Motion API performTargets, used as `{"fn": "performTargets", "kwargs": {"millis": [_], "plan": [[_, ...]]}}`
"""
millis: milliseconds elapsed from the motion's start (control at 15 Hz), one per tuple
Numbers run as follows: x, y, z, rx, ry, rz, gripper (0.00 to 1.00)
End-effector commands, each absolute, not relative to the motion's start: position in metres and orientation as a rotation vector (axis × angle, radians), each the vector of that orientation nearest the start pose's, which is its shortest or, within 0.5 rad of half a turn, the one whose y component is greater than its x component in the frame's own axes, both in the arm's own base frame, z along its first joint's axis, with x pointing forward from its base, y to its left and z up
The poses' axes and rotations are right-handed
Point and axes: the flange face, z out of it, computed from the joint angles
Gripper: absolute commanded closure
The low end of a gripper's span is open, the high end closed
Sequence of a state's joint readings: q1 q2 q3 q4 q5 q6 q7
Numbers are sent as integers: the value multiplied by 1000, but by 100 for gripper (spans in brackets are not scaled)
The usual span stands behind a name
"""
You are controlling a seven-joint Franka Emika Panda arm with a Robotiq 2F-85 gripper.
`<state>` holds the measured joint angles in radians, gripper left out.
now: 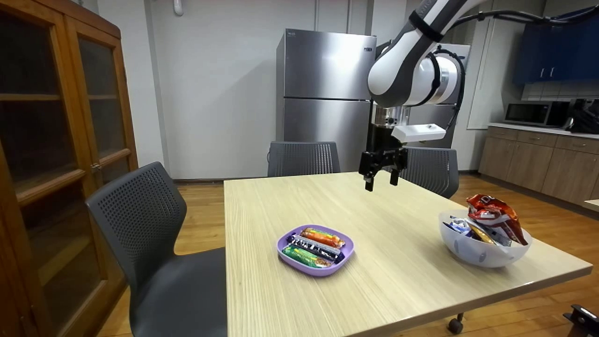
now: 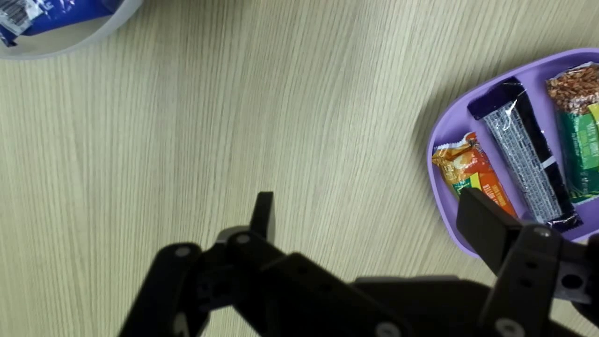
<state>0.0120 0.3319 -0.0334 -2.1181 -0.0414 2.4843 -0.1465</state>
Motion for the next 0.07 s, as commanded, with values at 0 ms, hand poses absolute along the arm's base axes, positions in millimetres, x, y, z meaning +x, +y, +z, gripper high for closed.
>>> {"fn": "performTargets", "kwargs": {"millis": [0], "plan": [[581,-12,259,-3171,-253,-48,0]]}}
